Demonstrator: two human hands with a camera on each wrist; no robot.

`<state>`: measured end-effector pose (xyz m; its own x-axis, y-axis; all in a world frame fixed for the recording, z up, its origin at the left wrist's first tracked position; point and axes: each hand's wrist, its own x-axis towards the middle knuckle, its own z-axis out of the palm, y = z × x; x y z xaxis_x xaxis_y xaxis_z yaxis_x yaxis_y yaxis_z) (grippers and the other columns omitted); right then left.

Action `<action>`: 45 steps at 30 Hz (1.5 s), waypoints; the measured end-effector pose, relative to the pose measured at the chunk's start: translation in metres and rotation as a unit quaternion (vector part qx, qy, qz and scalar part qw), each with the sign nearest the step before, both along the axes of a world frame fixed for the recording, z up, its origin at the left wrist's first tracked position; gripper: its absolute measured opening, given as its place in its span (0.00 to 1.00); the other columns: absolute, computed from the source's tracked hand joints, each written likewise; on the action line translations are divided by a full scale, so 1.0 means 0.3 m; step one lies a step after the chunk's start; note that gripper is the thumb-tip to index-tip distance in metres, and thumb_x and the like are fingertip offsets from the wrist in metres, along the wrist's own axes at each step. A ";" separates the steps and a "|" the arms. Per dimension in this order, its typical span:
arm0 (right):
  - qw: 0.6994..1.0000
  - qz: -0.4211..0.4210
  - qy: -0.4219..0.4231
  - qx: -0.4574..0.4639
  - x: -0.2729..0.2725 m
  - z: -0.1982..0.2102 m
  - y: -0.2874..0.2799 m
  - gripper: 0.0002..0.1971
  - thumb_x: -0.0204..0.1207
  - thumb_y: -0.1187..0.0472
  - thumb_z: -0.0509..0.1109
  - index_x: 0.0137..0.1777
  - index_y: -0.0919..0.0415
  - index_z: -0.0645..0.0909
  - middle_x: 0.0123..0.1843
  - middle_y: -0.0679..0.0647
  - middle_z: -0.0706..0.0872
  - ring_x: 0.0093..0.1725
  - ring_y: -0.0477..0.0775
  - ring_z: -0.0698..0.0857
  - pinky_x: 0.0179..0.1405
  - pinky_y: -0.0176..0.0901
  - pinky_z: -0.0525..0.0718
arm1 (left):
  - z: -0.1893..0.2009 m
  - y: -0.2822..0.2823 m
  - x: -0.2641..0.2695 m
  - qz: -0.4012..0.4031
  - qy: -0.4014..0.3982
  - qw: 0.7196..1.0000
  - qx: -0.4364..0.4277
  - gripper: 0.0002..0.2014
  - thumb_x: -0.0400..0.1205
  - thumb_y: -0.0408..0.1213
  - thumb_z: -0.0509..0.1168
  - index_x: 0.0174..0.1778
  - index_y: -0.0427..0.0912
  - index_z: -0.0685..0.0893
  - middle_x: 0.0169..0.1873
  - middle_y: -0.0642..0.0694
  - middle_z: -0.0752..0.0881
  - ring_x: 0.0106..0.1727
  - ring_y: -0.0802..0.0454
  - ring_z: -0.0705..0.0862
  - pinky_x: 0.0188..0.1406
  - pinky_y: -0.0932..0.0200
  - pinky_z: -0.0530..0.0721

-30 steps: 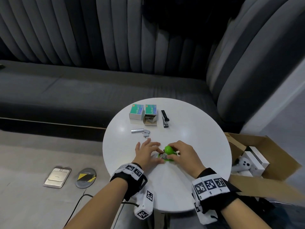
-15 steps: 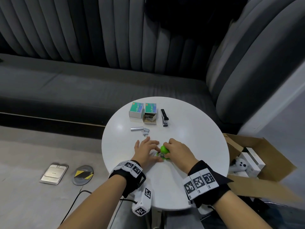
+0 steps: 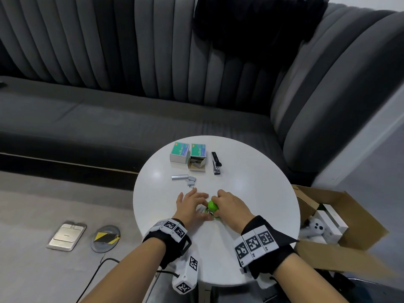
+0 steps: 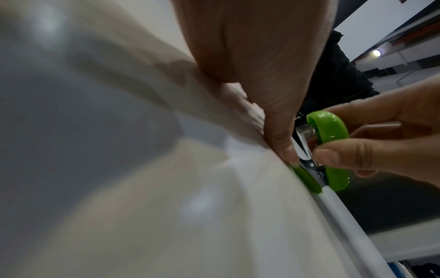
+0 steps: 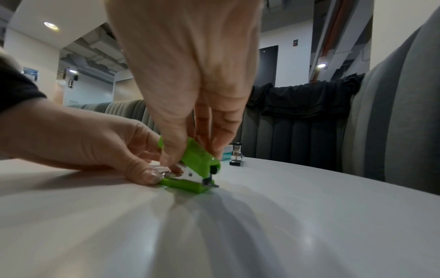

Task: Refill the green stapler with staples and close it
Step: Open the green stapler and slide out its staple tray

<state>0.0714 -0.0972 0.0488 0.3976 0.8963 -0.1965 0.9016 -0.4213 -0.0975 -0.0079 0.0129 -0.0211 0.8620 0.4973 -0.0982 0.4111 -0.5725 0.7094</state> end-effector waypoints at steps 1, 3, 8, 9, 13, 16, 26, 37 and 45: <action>1.000 0.002 -0.002 -0.005 -0.004 0.003 0.001 0.15 0.77 0.63 0.65 0.62 0.67 0.74 0.60 0.63 0.76 0.58 0.64 0.77 0.45 0.47 0.71 | -0.001 -0.002 0.001 0.008 -0.005 1.000 -0.001 0.16 0.67 0.43 0.77 0.47 0.42 0.86 0.70 0.55 0.76 0.81 0.53 0.55 0.78 0.45 0.39; 1.000 0.010 -0.008 -0.020 -0.011 0.007 0.002 0.15 0.78 0.64 0.63 0.63 0.67 0.74 0.62 0.64 0.75 0.60 0.64 0.76 0.49 0.49 0.74 | -0.003 -0.007 0.004 0.016 -0.009 1.000 -0.002 0.15 0.66 0.43 0.77 0.46 0.42 0.87 0.70 0.55 0.76 0.81 0.53 0.55 0.78 0.46 0.39; 0.999 0.018 0.004 -0.028 -0.008 -0.009 -0.003 0.15 0.78 0.65 0.61 0.64 0.66 0.73 0.64 0.64 0.72 0.62 0.63 0.72 0.46 0.47 0.70 | -0.007 -0.002 0.001 0.009 -0.010 1.000 -0.004 0.16 0.67 0.44 0.77 0.47 0.43 0.87 0.70 0.55 0.76 0.81 0.53 0.56 0.79 0.46 0.39; 1.000 0.014 0.017 -0.019 -0.002 -0.011 -0.006 0.15 0.77 0.64 0.62 0.63 0.65 0.73 0.63 0.63 0.73 0.61 0.62 0.73 0.44 0.45 0.67 | -0.008 -0.001 0.002 0.008 -0.010 1.000 -0.003 0.15 0.67 0.44 0.77 0.47 0.43 0.87 0.70 0.55 0.76 0.81 0.54 0.56 0.78 0.46 0.39; 0.998 -0.017 0.055 0.020 0.014 -0.014 -0.012 0.15 0.74 0.61 0.66 0.59 0.66 0.76 0.53 0.61 0.73 0.52 0.60 0.74 0.43 0.43 0.65 | -0.004 0.002 0.003 0.007 -0.014 1.000 -0.003 0.17 0.67 0.46 0.76 0.50 0.47 0.86 0.70 0.56 0.76 0.81 0.54 0.56 0.79 0.46 0.39; 0.996 -0.033 0.075 0.034 0.013 -0.009 -0.009 0.17 0.73 0.55 0.68 0.57 0.66 0.77 0.47 0.56 0.69 0.50 0.59 0.75 0.43 0.42 0.66 | 0.009 0.004 -0.007 -0.011 -0.016 1.000 -0.018 0.22 0.64 0.51 0.75 0.53 0.47 0.85 0.71 0.55 0.75 0.81 0.52 0.56 0.79 0.44 0.39; 0.990 -0.025 0.117 0.075 0.023 -0.011 -0.045 0.16 0.71 0.59 0.70 0.58 0.62 0.80 0.53 0.59 0.79 0.55 0.60 0.79 0.48 0.46 0.73 | -0.003 0.006 -0.014 -0.020 -0.025 0.999 0.014 0.14 0.71 0.47 0.73 0.50 0.46 0.86 0.69 0.57 0.76 0.80 0.54 0.59 0.78 0.45 0.40; 0.971 -0.036 0.159 0.177 0.007 -0.050 -0.065 0.14 0.76 0.56 0.68 0.58 0.61 0.79 0.47 0.49 0.73 0.49 0.57 0.78 0.50 0.42 0.73 | 0.003 0.003 -0.027 -0.052 -0.022 0.998 0.024 0.26 0.68 0.57 0.55 0.55 0.45 0.81 0.61 0.55 0.81 0.78 0.56 0.62 0.76 0.46 0.39; 0.959 -0.062 0.187 0.204 0.006 -0.060 -0.064 0.15 0.75 0.56 0.69 0.59 0.61 0.80 0.48 0.52 0.76 0.46 0.52 0.76 0.50 0.39 0.74 | 0.013 0.003 -0.027 -0.033 -0.033 0.999 0.004 0.12 0.79 0.40 0.64 0.56 0.41 0.79 0.62 0.49 0.79 0.74 0.55 0.66 0.78 0.46 0.38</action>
<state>0.0732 -0.1164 0.0308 0.4769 0.8789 0.0111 0.7169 -0.3817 -0.5834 -0.0160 0.0139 -0.0172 0.8976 0.4394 -0.0363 0.3243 -0.6022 0.7295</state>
